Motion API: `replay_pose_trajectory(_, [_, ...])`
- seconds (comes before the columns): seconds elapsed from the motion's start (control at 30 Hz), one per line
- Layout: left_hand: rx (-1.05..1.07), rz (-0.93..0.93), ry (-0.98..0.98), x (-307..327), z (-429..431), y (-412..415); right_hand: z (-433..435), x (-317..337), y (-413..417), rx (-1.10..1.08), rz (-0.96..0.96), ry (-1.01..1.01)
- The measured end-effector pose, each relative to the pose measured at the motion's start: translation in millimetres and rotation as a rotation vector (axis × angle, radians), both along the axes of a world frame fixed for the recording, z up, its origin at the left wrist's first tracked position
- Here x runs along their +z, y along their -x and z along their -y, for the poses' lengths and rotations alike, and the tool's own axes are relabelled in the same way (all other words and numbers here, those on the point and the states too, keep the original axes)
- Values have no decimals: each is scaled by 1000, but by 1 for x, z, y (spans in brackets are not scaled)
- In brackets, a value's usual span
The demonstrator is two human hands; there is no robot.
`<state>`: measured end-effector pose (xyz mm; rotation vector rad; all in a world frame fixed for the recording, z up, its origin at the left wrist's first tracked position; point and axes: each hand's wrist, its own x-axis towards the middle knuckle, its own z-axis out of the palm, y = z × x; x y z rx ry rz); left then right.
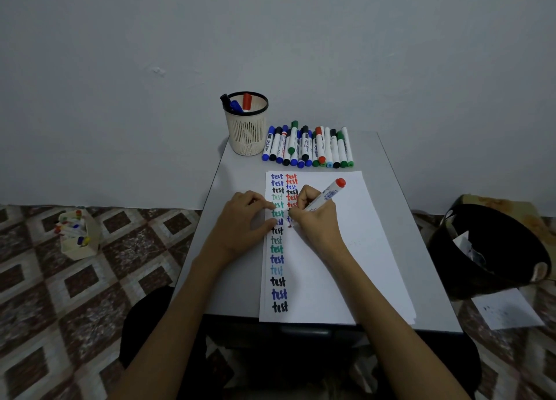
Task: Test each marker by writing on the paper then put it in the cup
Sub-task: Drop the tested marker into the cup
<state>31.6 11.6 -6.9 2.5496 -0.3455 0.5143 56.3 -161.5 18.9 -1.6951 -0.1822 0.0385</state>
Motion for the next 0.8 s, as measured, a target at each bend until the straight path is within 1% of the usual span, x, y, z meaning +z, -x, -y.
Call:
replay_pose_trajectory(0.13, [2,-3,-3,0,0,0,2,-2,-3,-20,14,-38])
replay_pose_trajectory(0.27, [3,6,-1,1,0,0,-1,-3,-1,-14,39,19])
replay_pose_trajectory(0.37, [-1,8,3,1,0,0,0,-3,-2,-5,25,43])
replay_pose_trajectory(0.5, [-1,3,9,0,-1,0,3,-3,-3,-31,-5,-59])
replay_pose_trajectory(0.8, [2,-12,14,1,0,1,2,-3,0,-27,24,-4])
